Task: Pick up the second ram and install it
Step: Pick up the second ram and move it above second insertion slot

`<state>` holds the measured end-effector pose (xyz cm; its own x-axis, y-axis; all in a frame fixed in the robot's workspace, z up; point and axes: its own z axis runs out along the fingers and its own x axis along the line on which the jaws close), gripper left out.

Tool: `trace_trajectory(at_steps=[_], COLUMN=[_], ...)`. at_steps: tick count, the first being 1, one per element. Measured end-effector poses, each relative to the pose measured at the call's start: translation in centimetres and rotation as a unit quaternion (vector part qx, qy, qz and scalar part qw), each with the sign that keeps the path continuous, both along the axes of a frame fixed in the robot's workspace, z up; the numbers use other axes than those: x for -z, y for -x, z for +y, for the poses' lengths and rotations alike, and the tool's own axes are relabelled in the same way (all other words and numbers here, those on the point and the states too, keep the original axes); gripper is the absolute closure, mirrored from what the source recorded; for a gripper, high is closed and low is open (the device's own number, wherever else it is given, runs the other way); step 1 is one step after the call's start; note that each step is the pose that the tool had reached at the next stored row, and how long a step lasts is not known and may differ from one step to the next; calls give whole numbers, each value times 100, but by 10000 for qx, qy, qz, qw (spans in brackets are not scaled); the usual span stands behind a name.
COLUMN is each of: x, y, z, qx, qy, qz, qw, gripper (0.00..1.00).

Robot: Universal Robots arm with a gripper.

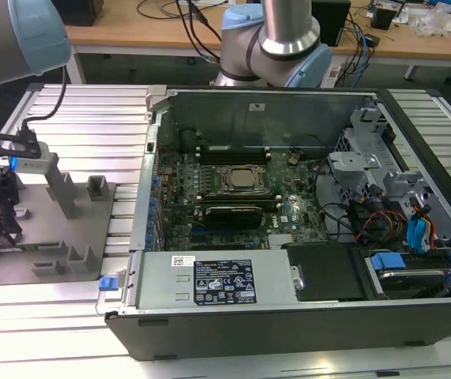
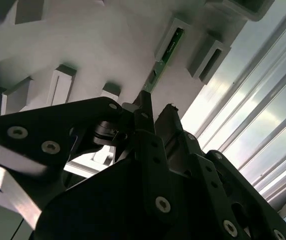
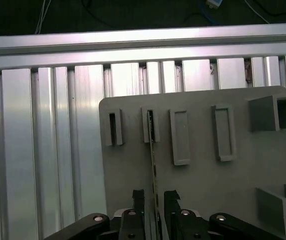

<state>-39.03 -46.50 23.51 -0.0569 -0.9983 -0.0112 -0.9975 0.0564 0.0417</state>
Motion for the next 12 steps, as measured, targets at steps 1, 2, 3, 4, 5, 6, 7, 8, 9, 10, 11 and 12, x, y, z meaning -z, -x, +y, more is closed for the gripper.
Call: trace_trajectory(at_steps=[1, 2, 3, 4, 5, 6, 7, 8, 9, 10, 11, 12], x=[11, 20, 30, 41, 60, 75, 89, 104, 112, 125, 144, 163], y=[0, 0, 0, 0, 0, 0, 0, 0, 0, 0, 0, 0], z=[0, 0, 0, 0, 0, 0, 0, 0, 0, 0, 0, 0], qx=[0, 0, 0, 0, 0, 0, 0, 0, 0, 0, 0, -1], qy=[0, 0, 0, 0, 0, 0, 0, 0, 0, 0, 0, 0], qz=[0, 0, 0, 0, 0, 0, 0, 0, 0, 0, 0, 0], qw=[10000, 10000, 10000, 10000, 10000, 10000, 10000, 10000, 10000, 10000, 10000, 10000], gripper=[70, 70, 70, 70, 70, 70, 70, 70, 70, 70, 70, 70])
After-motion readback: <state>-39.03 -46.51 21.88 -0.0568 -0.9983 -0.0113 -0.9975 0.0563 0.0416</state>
